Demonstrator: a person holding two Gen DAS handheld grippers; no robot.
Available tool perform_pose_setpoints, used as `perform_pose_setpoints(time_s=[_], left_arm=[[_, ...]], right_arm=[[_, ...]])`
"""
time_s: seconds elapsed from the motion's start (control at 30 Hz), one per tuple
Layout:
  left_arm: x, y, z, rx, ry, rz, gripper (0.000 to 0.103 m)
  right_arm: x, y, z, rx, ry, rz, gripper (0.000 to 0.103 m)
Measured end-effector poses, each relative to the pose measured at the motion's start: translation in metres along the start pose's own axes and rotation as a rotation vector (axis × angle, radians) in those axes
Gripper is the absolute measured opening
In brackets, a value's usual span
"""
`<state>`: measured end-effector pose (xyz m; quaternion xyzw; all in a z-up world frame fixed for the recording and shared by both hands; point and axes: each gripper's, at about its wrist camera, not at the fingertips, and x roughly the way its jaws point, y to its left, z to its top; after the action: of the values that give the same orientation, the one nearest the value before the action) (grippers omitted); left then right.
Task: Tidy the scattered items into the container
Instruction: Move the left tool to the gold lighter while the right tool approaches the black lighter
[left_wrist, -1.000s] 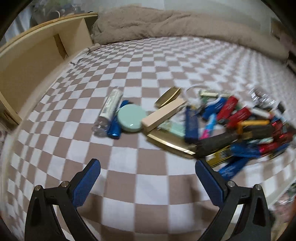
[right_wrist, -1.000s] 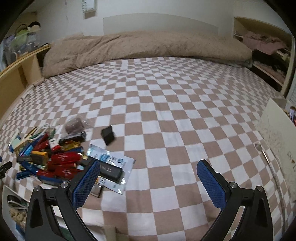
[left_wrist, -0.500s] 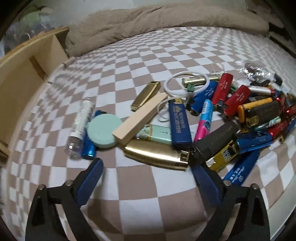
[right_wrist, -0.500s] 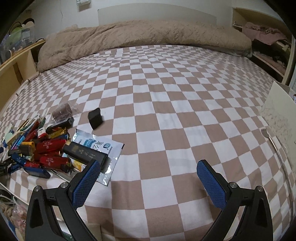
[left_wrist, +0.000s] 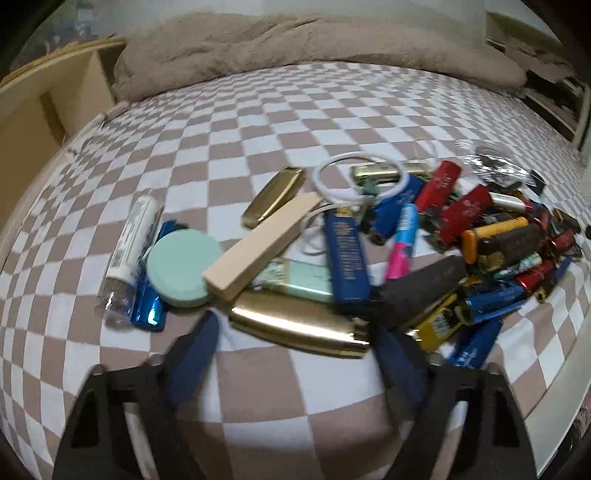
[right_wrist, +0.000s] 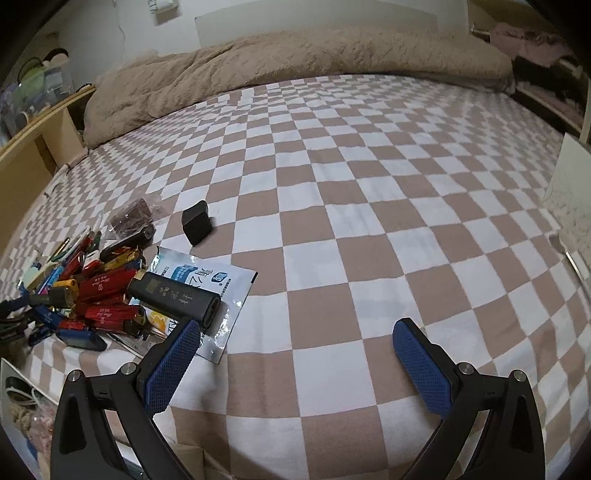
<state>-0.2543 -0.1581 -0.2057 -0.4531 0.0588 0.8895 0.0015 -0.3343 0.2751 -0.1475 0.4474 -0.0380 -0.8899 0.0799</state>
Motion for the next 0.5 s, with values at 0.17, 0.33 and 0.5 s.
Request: perform_pose_setpoints(time_s=[0.17,0.33,0.5], left_arm=[[-0.003,-0.007,-0.003,0.034,-0.016,0.008,0.077],[-0.008,-0.008,-0.003,0.045,-0.018,0.034,0.077],[-0.017,-0.014,-0.01,0.086,-0.01,0.105,0.077]], right_arm=[[0.004,0.014,0.005,-0.047,0.018,0.026,0.103],[-0.001,0.048,0.024,-0.197,-0.013,0.015,0.103],[0.007,0.079,0.049,-0.273,0.055,0.001,0.103]])
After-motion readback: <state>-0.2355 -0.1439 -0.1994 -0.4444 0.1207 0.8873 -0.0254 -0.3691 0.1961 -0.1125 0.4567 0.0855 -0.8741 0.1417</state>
